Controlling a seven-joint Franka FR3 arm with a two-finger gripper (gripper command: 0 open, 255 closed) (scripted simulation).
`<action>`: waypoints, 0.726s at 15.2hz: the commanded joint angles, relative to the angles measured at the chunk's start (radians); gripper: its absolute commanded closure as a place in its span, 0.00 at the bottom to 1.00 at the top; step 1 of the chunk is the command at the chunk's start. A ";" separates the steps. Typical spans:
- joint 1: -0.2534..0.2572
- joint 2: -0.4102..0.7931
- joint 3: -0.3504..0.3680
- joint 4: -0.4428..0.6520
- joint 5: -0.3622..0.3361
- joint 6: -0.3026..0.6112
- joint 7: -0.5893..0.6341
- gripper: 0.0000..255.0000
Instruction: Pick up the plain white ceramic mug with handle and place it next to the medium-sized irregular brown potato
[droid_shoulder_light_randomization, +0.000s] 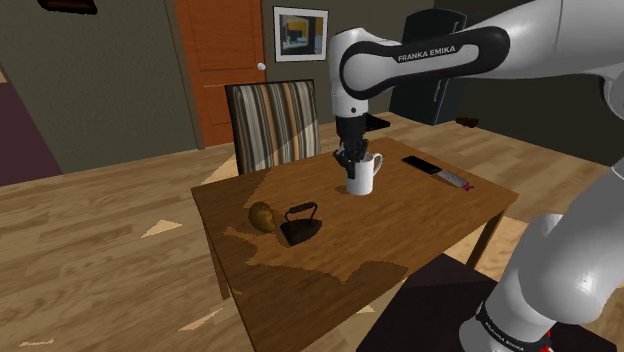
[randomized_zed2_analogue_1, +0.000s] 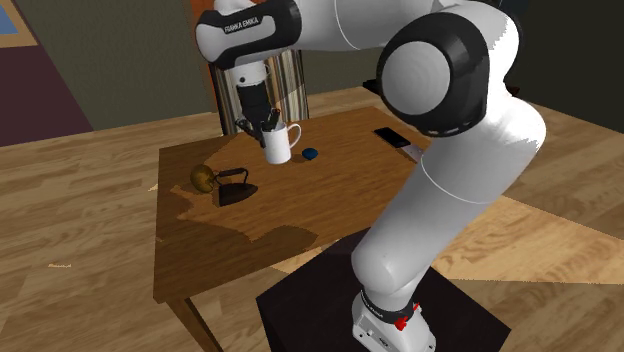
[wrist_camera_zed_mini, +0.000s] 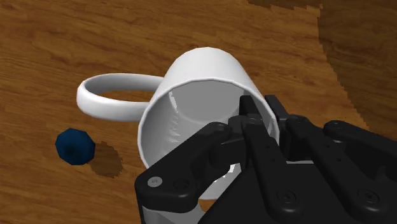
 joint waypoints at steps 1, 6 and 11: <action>0.019 0.030 0.027 0.030 0.011 0.000 0.045 1.00; 0.067 0.132 0.090 0.144 0.026 -0.011 0.155 1.00; 0.119 0.256 0.144 0.292 0.022 -0.033 0.264 1.00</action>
